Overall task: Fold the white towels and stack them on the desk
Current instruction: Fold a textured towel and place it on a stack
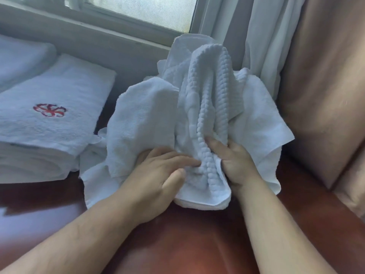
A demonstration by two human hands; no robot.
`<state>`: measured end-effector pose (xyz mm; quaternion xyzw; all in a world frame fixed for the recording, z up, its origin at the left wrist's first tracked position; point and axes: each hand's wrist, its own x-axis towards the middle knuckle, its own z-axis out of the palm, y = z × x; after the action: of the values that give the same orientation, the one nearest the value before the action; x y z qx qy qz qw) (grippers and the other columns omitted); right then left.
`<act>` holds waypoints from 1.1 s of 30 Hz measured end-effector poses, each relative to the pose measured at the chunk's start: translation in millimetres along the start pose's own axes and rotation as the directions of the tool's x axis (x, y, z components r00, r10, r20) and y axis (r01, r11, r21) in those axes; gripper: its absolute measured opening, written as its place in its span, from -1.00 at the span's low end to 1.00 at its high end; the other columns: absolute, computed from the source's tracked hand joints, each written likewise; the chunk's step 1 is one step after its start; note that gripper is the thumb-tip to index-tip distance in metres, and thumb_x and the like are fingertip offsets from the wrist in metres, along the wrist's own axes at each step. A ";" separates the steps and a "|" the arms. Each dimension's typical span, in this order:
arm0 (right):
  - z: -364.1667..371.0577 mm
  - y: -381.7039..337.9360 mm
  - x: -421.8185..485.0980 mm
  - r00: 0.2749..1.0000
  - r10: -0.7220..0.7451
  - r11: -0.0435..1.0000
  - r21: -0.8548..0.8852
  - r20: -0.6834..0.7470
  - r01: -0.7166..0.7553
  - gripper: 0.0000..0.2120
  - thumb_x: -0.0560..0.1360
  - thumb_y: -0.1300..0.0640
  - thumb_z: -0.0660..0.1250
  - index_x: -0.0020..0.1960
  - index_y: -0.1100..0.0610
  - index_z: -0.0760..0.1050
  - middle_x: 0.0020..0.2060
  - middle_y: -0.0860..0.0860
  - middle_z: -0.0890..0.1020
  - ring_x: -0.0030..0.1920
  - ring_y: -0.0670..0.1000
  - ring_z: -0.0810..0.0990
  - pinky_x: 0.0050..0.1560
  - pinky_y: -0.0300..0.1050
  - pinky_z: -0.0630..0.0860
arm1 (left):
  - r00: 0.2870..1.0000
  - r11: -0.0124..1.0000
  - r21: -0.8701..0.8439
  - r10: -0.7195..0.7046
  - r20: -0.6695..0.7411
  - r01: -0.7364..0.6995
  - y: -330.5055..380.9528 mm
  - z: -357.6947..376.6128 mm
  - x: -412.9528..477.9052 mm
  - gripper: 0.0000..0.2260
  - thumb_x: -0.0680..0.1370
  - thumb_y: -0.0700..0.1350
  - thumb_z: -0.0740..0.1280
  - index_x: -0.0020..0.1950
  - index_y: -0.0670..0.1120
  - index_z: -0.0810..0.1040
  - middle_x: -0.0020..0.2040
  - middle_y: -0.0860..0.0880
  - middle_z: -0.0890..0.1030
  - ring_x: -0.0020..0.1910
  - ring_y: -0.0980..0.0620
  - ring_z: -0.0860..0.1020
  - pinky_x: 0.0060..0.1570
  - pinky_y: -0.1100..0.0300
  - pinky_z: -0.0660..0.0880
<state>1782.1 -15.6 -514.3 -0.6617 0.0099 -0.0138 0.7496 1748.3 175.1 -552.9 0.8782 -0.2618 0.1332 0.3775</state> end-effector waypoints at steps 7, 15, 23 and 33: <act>-3.3 0.6 -12.1 0.985 -0.153 0.986 0.055 -0.086 0.158 -0.76 0.60 0.07 0.33 0.07 0.22 0.68 -0.07 0.15 0.74 -0.05 0.10 0.75 -0.20 -0.17 0.63 | 0.982 0.971 -0.239 -0.055 -0.179 0.010 -6.7 -4.0 -2.6 -0.60 0.56 0.12 -0.02 0.11 0.09 0.59 0.07 0.19 0.62 0.20 0.14 0.51 0.16 0.31 0.34; -9.4 -6.4 -25.1 0.987 0.001 0.999 0.038 -0.159 0.005 -0.84 0.56 0.15 0.27 0.03 0.17 0.60 -0.12 0.03 0.73 -0.13 -0.02 0.72 -0.12 -0.10 0.67 | 0.960 0.969 -0.174 -0.210 -0.186 0.178 -10.2 -2.9 -1.1 -0.42 0.50 0.37 -0.04 0.43 0.20 0.38 0.34 0.24 0.46 0.31 0.34 0.36 0.29 0.41 0.24; 10.9 -45.1 -13.2 0.950 -0.252 0.867 -0.479 -0.182 0.138 0.01 0.25 -0.63 0.19 0.44 0.06 0.41 0.32 -0.09 0.56 0.32 -0.06 0.53 0.35 0.08 0.47 | 0.988 0.975 -0.194 -0.123 -0.088 0.104 -10.2 -2.1 -1.9 -0.44 0.56 0.35 -0.14 0.31 0.30 0.54 0.24 0.47 0.51 0.39 0.35 0.31 0.31 0.49 0.14; 10.0 -10.8 41.4 0.943 -0.293 0.857 -0.480 -0.158 0.186 -0.78 0.50 -0.06 0.49 0.08 0.01 0.62 -0.06 -0.09 0.72 0.03 -0.03 0.70 -0.11 -0.39 0.56 | 0.898 0.965 -0.261 -0.138 -0.418 0.027 -24.6 -8.7 5.2 -0.58 0.63 0.11 -0.02 0.16 0.10 0.61 0.09 0.26 0.55 0.24 0.21 0.47 0.18 0.46 0.29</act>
<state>1823.7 -8.5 -502.2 -0.8097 0.0149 -0.1796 0.5584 1766.1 193.8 -559.3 0.7827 -0.1483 0.2747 0.5385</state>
